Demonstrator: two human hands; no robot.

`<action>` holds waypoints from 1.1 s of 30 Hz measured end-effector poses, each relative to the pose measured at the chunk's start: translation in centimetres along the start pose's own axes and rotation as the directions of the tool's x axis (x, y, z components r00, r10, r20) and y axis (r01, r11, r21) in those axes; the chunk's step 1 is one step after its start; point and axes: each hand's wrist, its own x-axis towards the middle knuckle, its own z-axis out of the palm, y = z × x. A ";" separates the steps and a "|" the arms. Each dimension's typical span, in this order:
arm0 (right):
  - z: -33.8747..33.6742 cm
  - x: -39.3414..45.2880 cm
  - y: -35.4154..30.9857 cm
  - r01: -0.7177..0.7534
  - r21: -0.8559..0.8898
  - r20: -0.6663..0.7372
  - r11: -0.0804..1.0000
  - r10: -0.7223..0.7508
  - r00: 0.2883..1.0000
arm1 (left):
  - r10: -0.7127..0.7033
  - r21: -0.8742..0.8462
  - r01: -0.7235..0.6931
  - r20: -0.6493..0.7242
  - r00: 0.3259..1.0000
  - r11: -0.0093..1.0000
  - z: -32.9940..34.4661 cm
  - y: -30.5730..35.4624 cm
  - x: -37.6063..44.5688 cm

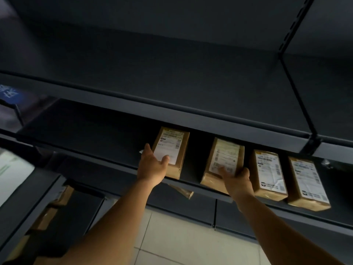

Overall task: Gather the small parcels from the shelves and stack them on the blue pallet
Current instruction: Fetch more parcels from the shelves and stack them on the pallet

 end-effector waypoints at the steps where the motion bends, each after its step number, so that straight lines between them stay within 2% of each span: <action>1: 0.4 0.4 0.2 0.014 0.004 -0.003 1.000 -0.014 1.000 | -0.016 -0.027 0.016 0.003 1.000 1.000 0.2 0.0 0.5; 4: 1.5 1.1 0.5 0.065 0.027 0.035 0.998 -0.066 0.997 | -0.049 -0.077 0.052 0.051 0.998 0.996 0.7 -0.3 1.5; 10: 3.0 1.7 0.1 0.065 0.117 0.186 0.991 -0.086 0.979 | -0.087 -0.237 0.135 0.205 0.975 0.962 1.1 -0.9 2.1; 13: 3.2 1.5 0.0 0.054 0.150 0.230 0.987 -0.088 0.969 | -0.089 -0.301 0.149 0.205 0.975 0.942 0.9 -1.0 1.5; 18: 2.5 -1.4 -1.1 0.038 0.258 0.275 0.965 -0.111 0.955 | -0.151 -0.399 0.197 0.145 0.978 0.895 -1.7 -1.3 -2.1; 22: 1.5 -6.1 -2.4 -0.012 0.289 0.347 0.957 -0.093 0.933 | -0.221 -0.522 0.237 0.093 0.971 0.820 -5.4 -1.0 -7.4; 25: 0.6 -10.0 -3.3 -0.062 0.313 0.410 0.948 -0.076 0.909 | -0.259 -0.604 0.214 0.014 0.966 0.767 -8.4 -0.6 -12.1; 30: -2.1 -17.4 -6.0 0.010 0.354 0.523 0.935 -0.207 0.827 | -0.331 -0.668 0.150 -0.152 0.931 0.729 -14.2 1.2 -21.3; 33: -4.1 -21.7 -8.3 0.063 0.427 0.577 0.902 -0.325 0.749 | -0.302 -0.665 0.043 -0.279 0.912 0.746 -17.4 3.0 -26.7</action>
